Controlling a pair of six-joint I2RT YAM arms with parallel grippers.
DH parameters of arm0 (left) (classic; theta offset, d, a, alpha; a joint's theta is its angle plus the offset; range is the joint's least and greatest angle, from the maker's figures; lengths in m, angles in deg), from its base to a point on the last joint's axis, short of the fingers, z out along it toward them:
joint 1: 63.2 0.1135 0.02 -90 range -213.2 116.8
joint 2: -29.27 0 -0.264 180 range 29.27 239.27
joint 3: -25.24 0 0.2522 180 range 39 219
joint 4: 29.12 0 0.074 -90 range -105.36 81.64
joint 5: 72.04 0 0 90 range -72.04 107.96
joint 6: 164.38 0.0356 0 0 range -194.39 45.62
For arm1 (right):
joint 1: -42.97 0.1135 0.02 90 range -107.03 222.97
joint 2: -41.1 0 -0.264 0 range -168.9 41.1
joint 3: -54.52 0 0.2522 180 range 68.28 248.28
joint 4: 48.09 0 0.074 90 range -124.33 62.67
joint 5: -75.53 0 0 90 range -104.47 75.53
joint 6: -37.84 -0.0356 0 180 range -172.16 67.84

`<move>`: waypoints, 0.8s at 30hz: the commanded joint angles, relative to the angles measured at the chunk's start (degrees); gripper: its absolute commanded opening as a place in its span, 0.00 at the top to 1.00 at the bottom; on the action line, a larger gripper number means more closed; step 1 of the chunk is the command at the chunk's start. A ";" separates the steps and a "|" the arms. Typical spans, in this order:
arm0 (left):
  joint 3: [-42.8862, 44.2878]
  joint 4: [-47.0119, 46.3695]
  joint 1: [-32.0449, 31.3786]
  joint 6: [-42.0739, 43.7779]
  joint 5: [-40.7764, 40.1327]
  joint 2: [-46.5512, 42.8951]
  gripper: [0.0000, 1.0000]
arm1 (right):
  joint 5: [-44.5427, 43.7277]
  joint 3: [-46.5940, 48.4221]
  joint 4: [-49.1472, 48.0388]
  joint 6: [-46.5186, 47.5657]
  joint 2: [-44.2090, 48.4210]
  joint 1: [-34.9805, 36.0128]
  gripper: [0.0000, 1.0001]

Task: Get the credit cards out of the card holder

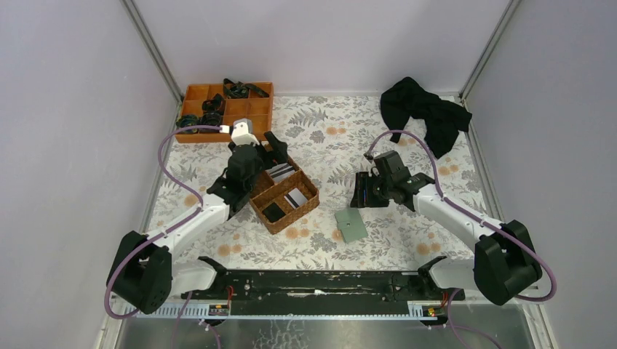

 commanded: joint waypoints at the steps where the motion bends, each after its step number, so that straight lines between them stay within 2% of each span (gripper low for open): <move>1: -0.44 -0.16 -0.16 1.65 -2.33 -0.83 0.00 | -2.20 1.23 -1.89 1.26 -0.08 -0.28 0.40; 6: -0.22 0.80 -0.16 1.63 -3.63 0.18 0.00 | -4.07 1.80 -1.39 0.65 -0.03 -0.27 0.34; 10: 0.96 4.44 -0.02 -1.53 -9.24 0.80 0.04 | -16.33 0.57 -2.56 -0.92 4.30 -0.28 0.15; 13: 2.78 9.04 0.28 -5.86 -14.26 1.27 0.05 | -23.92 -0.93 -4.63 -2.08 9.18 -0.28 0.12; 14: 3.07 9.94 0.55 -7.17 -15.27 1.12 0.07 | -25.38 -1.87 -6.31 -2.57 10.70 -0.24 0.12; 15: 2.92 9.87 0.81 -7.74 -15.62 0.90 0.10 | -26.00 -2.55 -7.38 -3.04 11.91 -0.25 0.08; 16: 2.58 9.24 1.00 -7.90 -15.43 0.73 0.31 | -25.83 -3.10 -8.75 -3.55 12.68 -0.28 0.01; 17: 2.04 8.17 1.25 -7.59 -14.71 0.60 0.46 | -24.14 -3.57 -10.09 -3.52 12.75 -0.26 0.01; 19: 0.94 4.26 2.05 -6.01 -10.61 1.29 0.58 | -18.42 -2.19 -11.63 -1.90 9.71 -0.26 0.00; 22: 3.00 1.99 2.50 -3.77 -2.81 4.43 0.65 | -11.41 3.10 -9.83 -0.39 2.71 -0.29 0.10; 24: 5.34 4.43 2.44 -4.14 -2.11 6.90 0.75 | -7.38 5.86 -10.54 0.05 -0.39 -0.25 0.39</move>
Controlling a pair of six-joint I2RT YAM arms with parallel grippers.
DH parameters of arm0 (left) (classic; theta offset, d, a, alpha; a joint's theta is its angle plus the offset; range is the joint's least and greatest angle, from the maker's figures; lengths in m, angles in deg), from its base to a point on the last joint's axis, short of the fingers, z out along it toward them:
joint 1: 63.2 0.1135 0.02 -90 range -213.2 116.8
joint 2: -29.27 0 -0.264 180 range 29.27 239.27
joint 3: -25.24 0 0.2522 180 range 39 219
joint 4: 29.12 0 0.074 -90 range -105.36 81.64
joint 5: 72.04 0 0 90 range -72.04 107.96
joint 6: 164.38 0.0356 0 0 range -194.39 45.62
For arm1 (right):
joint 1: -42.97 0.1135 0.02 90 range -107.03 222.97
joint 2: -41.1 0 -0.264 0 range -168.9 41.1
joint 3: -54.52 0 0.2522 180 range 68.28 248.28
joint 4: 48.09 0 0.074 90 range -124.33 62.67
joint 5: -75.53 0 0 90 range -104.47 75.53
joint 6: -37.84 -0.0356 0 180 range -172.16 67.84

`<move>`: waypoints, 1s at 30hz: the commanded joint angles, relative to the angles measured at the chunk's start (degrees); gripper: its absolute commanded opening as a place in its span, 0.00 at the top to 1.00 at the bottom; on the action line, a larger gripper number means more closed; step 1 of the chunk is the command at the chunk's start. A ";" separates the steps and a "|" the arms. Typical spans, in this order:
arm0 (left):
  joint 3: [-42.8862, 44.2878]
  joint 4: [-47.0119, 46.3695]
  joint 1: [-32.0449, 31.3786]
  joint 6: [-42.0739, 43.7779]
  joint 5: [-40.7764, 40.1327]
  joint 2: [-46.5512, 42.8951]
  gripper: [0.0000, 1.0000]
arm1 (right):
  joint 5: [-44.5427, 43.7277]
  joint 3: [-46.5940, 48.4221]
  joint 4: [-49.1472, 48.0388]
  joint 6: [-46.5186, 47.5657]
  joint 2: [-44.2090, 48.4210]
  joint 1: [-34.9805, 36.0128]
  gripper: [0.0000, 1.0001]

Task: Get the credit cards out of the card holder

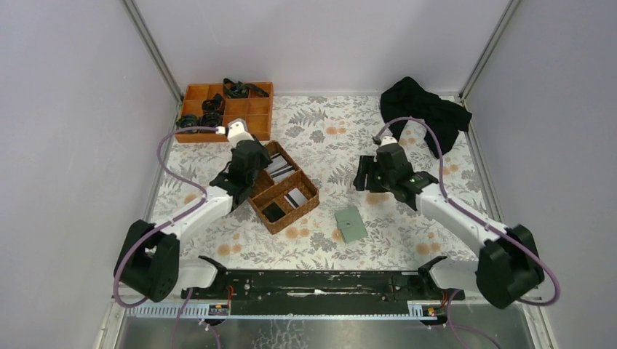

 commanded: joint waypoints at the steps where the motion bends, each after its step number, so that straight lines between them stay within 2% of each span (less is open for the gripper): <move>1: 4.62 -0.62 0.21 0.86 4.48 4.71 0.81 | 10.22 6.85 -3.69 1.33 -6.48 -0.14 0.48; 2: 5.00 -0.01 0.21 1.07 3.91 5.33 0.88 | 11.99 7.87 -5.02 1.10 -7.44 -0.08 0.59; 3: 5.05 0.21 0.20 1.45 3.06 5.68 0.92 | 13.56 9.16 -6.00 1.04 -8.40 0.15 0.64; 5: 5.27 0.83 0.43 1.93 0.56 6.21 0.99 | 14.52 12.40 -6.41 1.85 -11.10 1.71 0.65; 8: 7.08 3.91 1.65 1.44 -0.15 8.44 1.00 | 10.78 18.11 -4.64 3.66 -16.65 4.64 0.65; 13: 10.42 9.06 3.05 -0.19 0.65 14.82 1.00 | 10.80 25.05 -3.86 3.94 -29.44 5.13 0.70; 16: 10.34 9.09 3.17 -0.16 0.18 16.61 1.00 | 11.77 27.50 -4.44 4.13 -33.43 5.92 0.66; 19: 11.13 9.99 3.58 0.06 0.21 18.47 1.00 | 11.23 29.41 -4.38 4.30 -36.27 7.11 0.46; 24: 11.72 9.10 4.21 0.19 1.66 21.16 0.99 | 12.43 30.01 -4.57 3.55 -39.37 8.47 0.44; 30: 15.93 7.33 4.54 0.41 5.12 26.73 0.97 | 12.61 27.20 -5.01 3.30 -38.61 11.64 0.44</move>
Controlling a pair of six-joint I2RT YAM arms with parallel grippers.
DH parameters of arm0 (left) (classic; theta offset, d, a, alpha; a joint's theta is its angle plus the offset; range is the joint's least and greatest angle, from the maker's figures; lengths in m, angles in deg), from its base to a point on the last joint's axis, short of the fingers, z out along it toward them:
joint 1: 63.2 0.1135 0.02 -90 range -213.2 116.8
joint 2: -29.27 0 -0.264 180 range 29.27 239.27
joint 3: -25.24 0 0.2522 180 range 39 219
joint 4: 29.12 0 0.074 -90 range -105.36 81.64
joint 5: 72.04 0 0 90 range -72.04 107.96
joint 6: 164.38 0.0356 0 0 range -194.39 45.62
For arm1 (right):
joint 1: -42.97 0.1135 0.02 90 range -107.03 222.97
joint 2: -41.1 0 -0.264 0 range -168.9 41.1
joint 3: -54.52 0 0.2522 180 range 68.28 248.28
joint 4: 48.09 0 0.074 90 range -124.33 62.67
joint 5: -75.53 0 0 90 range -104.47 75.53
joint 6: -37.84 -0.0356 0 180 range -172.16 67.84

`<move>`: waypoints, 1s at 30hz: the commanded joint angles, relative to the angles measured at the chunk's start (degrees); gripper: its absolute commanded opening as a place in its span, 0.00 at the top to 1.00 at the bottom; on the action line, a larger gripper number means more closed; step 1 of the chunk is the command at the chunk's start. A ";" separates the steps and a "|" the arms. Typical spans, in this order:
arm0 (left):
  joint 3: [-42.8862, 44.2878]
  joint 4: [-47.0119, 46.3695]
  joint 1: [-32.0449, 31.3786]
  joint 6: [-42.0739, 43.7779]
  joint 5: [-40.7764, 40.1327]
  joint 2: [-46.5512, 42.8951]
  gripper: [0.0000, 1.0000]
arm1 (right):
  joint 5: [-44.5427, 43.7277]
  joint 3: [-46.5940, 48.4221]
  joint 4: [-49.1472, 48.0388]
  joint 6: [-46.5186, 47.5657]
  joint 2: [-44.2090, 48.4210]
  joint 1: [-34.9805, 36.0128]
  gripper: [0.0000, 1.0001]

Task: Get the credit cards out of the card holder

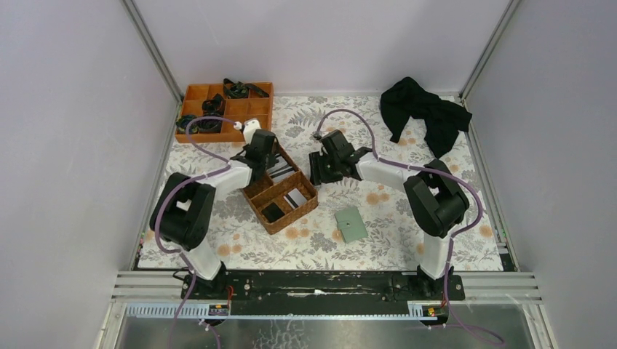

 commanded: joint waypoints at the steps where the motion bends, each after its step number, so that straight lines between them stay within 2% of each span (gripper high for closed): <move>1: 5.03 -1.57 0.54 0.45 2.71 4.95 0.97 | 1.08 -0.31 -1.50 -0.40 1.61 2.73 0.44; 9: 16.23 -0.35 0.38 0.52 6.67 15.09 0.96 | 2.78 -3.82 -2.42 -1.77 4.05 3.47 0.43; 20: 23.89 -0.54 0.28 2.08 7.71 19.74 0.95 | 7.94 -1.75 -3.83 -1.19 1.88 5.46 0.41; 26: 24.90 -0.92 0.32 2.12 8.96 20.23 0.94 | 10.80 -0.40 -5.40 -1.42 0.67 5.94 0.40; 28: 24.53 -0.96 0.29 2.21 8.61 19.97 0.91 | 9.84 -0.39 -5.23 -1.21 0.25 5.98 0.40; 29: 24.23 -0.75 0.27 2.36 8.19 19.54 0.85 | 8.84 -0.46 -4.90 -0.93 0.35 5.91 0.40; 30: 23.68 -0.74 0.26 2.61 7.39 18.87 0.73 | 7.42 -0.55 -4.30 -0.29 0.77 5.90 0.40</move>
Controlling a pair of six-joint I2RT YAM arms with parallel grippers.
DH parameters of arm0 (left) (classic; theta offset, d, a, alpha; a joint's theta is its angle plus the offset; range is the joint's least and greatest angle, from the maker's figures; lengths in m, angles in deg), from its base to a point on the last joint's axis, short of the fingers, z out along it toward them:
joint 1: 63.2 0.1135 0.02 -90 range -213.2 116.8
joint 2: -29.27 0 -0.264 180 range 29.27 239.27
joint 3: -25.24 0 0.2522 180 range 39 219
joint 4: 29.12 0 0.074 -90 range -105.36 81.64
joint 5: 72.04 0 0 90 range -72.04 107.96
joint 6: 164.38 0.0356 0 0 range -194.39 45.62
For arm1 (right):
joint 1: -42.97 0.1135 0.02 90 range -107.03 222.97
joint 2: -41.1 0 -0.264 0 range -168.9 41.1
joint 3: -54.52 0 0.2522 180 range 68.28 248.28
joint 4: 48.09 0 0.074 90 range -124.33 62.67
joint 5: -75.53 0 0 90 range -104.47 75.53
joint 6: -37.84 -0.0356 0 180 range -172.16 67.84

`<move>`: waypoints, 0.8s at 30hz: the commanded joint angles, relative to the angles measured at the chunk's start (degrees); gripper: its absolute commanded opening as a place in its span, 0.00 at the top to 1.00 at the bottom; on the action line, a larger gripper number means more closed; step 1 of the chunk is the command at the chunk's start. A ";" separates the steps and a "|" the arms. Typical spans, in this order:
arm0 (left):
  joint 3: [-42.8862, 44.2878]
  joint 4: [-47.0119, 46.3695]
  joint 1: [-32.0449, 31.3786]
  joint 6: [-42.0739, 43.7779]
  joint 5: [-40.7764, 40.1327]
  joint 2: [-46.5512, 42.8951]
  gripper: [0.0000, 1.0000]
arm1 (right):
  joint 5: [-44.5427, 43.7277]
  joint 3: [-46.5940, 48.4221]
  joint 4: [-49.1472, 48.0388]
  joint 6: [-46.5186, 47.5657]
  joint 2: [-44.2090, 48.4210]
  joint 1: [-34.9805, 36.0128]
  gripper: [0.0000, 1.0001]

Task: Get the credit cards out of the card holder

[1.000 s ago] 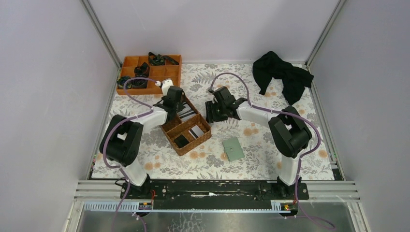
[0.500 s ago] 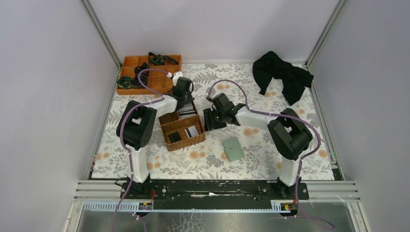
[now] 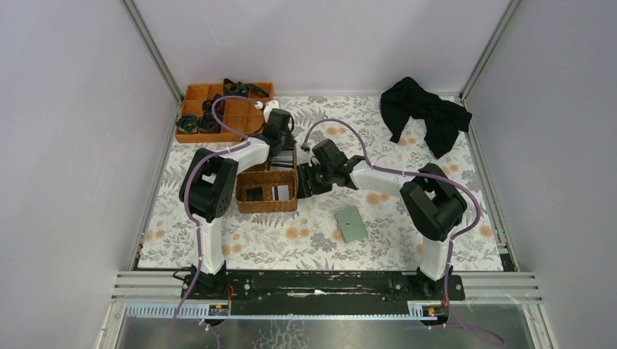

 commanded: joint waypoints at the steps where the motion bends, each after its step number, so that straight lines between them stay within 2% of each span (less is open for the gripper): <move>1: -0.65 -1.59 0.12 1.42 -2.11 -2.08 0.50 | -2.74 1.84 -0.31 1.53 0.69 0.57 0.40; 2: -1.65 -1.78 0.09 1.64 -3.47 -3.30 0.10 | -4.53 1.26 0.16 2.14 2.14 0.43 0.39; 3: -2.76 -1.84 0.14 1.68 -5.05 -4.95 0.03 | -6.02 0.47 0.29 2.40 3.58 0.19 0.39; 4: -4.09 -2.08 0.14 1.61 -6.48 -6.80 0.00 | -7.35 -0.37 0.27 2.69 5.17 -0.20 0.38; 9: -10.67 -4.63 -0.01 1.14 -8.62 -16.63 0.00 | -12.25 -5.11 2.41 3.03 14.19 -3.91 0.32; 17: -19.09 -5.21 -3.85 -0.15 -7.44 -25.25 0.00 | -18.05 -14.52 9.12 3.42 24.35 -5.18 0.24; 21: -23.40 -7.03 -9.59 -0.45 -6.80 -29.59 0.00 | -17.37 -22.20 11.68 -0.02 30.52 -5.00 0.17; 24: -26.04 -9.19 -16.18 0.31 -6.25 -31.19 0.00 | -17.05 -25.83 13.91 -1.79 34.70 -2.92 0.08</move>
